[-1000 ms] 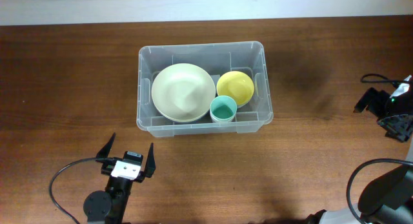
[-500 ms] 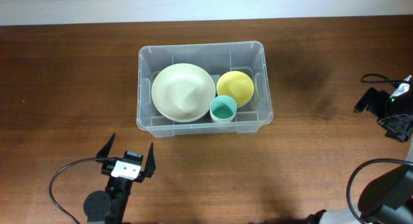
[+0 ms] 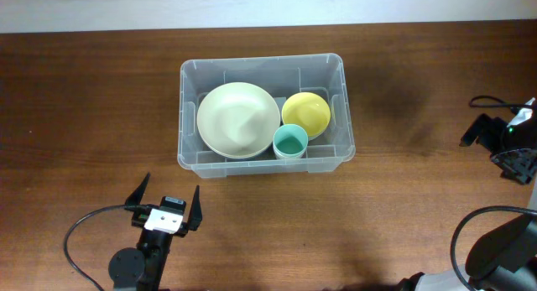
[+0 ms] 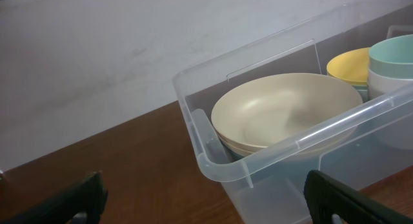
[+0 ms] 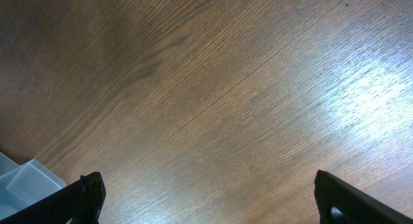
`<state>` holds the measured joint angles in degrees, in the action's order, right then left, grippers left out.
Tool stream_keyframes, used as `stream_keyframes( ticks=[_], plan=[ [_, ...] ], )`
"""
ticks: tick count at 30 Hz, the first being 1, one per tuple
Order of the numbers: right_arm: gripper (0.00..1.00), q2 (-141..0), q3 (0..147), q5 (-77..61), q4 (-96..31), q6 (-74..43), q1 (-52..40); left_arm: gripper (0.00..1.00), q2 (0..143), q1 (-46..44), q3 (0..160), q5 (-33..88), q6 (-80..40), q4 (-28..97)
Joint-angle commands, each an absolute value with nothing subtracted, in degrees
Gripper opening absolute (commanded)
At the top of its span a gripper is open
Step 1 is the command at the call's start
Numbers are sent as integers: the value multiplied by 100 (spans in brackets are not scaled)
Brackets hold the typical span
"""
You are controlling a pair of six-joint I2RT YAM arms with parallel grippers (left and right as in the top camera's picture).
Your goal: Pack container
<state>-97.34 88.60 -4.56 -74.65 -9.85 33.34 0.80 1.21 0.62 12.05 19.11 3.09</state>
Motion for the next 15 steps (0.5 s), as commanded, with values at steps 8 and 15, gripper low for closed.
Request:
stream_keyframes(
  ticks=[8,15],
  plan=[
    [99,-9692,8840,-469,-7450,-945,3341,100,36,156,54,1267,1894,351],
    [99,-9692,8840,-405,-7452,-943,3341,100,36,156,54,1267,1894,351]
  ],
)
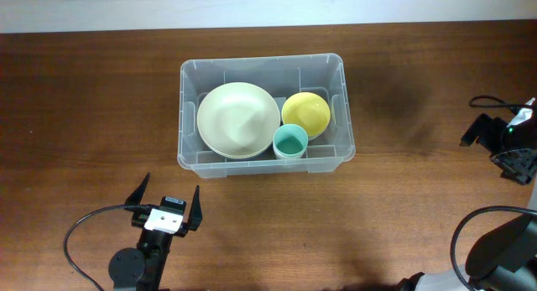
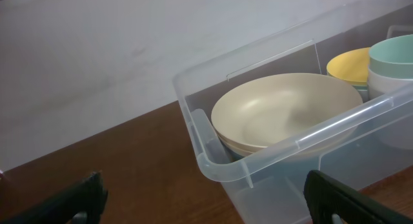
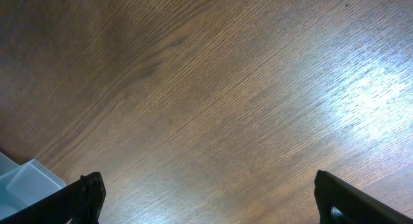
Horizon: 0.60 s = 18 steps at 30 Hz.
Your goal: Pack container
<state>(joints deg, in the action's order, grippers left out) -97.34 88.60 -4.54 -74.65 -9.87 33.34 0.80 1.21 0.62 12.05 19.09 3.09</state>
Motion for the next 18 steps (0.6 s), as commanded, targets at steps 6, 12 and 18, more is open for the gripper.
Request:
stream_keyframes(
  ticks=[6,12,18],
  plan=[
    [99,-9675,8840,-401,-7450,-941,3341,100,36,156,54,1267,1894,351],
    [99,-9043,8774,-652,-7157,-1002,3256,100,36,156,54,1267,1894,351],
    [99,-7500,7784,-840,-5520,-1011,2550,100,36,156,54,1269,1894,351]
  ],
)
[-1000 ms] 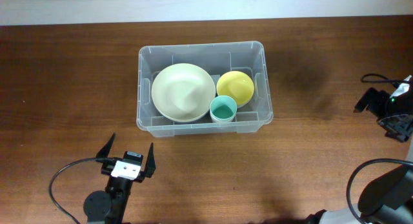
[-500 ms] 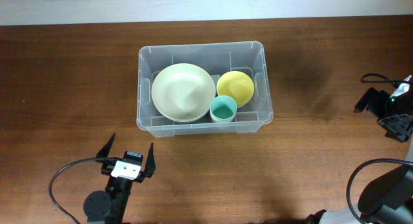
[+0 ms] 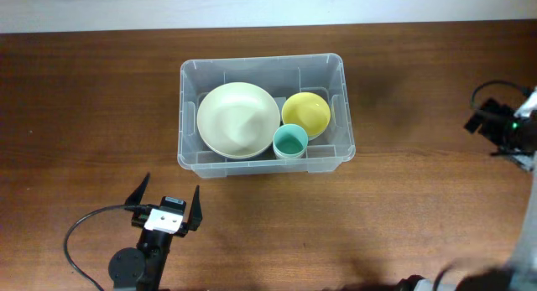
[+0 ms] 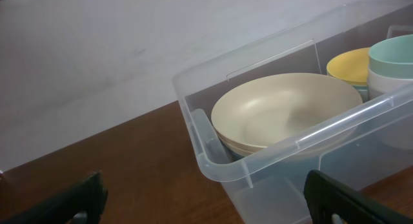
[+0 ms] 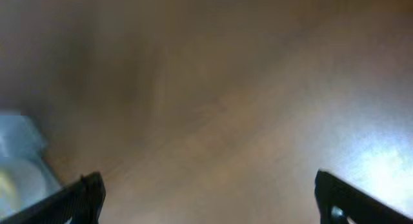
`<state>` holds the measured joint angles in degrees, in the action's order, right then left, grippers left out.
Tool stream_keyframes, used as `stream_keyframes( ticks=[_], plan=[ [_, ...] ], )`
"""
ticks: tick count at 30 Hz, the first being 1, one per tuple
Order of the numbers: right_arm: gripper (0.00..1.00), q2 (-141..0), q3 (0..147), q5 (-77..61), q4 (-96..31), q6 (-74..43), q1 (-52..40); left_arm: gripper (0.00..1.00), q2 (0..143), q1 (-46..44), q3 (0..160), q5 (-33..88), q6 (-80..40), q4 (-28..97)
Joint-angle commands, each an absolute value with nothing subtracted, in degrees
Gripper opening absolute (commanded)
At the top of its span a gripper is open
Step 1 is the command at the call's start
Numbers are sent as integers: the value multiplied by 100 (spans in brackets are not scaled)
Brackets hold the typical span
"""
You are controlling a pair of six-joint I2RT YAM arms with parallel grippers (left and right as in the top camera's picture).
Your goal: Pack container
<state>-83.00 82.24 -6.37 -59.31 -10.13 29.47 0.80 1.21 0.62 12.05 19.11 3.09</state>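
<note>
A clear plastic container [image 3: 264, 159] stands mid-table, holding a large cream bowl [image 3: 237, 119], a yellow bowl [image 3: 306, 112] and a teal cup [image 3: 290, 142]. From the left wrist view the cream bowl [image 4: 284, 114] shows behind the container's near wall [image 4: 271, 161]. My left gripper [image 3: 164, 205] is open near the front edge, short of the container, with nothing between its fingers. At the far right edge sits my right gripper [image 3: 497, 127], open over bare wood, and its wrist view is blurred.
Brown wooden table [image 3: 84, 98] all round the container. A black cable [image 3: 80, 241] loops beside the left arm at the front. A corner of the container [image 5: 19, 153] shows at the left of the right wrist view.
The right arm has shifted at the far right edge, its wrist view now blurred and showing more of the container's corner. The left gripper and the container's contents are unchanged.
At both earlier moments the two bowls and the cup sat in the container, with both grippers open and away from it. Only the right arm has since moved, at the table's right edge.
</note>
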Motion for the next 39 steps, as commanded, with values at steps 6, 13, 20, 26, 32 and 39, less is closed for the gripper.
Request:
stream_keyframes(
  ticks=[6,13,20,26,32,39],
  plan=[
    [99,-5129,5658,-703,-3343,-921,1142,100,36,156,54,1267,1894,351],
    [99,-3030,3881,-709,-2707,-926,458,100,36,156,54,1267,1894,351],
    [99,-1155,2250,-707,-1448,-926,329,100,36,156,54,1267,1894,351],
    [99,-432,1354,-642,-480,-770,329,100,36,156,54,1267,1894,351],
    [99,-82,895,-644,478,-773,329,100,36,156,54,1267,1894,351],
    [99,-19,727,-661,1223,-775,327,100,36,156,54,1267,1894,351]
  ],
)
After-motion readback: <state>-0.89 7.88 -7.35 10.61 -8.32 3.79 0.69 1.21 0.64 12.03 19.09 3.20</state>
